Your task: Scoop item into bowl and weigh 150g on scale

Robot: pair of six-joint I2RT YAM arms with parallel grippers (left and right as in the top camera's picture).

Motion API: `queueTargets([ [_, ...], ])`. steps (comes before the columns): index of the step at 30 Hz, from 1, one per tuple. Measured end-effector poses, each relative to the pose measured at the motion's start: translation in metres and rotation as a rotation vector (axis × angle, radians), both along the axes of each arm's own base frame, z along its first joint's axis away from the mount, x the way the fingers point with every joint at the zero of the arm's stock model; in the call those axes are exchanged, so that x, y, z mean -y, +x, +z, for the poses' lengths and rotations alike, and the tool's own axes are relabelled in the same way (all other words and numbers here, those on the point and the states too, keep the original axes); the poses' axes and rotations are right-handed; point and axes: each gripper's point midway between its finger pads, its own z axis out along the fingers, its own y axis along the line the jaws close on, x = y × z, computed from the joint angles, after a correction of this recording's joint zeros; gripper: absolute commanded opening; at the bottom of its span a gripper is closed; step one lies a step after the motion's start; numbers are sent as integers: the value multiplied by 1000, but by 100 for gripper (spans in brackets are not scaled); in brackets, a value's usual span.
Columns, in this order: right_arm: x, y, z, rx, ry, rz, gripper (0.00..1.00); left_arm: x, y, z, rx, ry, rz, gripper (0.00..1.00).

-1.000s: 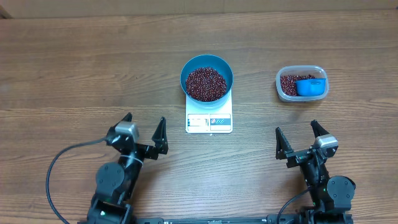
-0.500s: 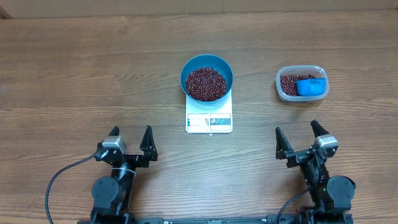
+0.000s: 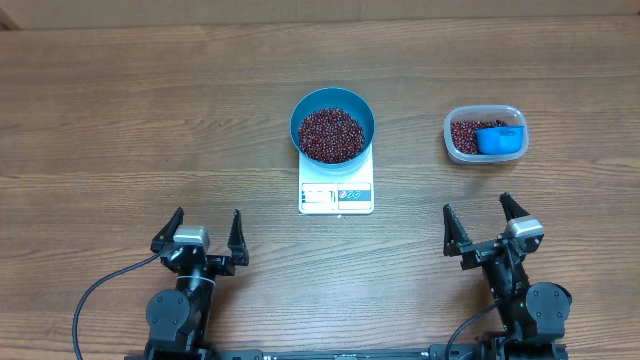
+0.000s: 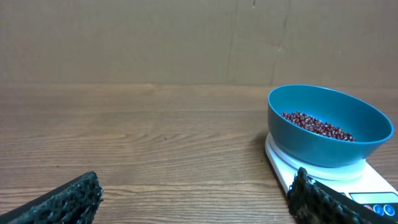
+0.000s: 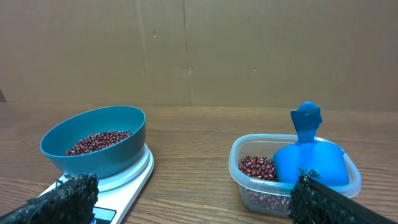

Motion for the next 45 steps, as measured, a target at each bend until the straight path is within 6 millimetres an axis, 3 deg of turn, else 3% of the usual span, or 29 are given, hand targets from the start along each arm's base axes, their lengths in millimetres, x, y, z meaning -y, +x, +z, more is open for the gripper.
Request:
queueTargets([
  [45,0,0,0,0,0,0,100,0,0,0,2,24,-2,100],
])
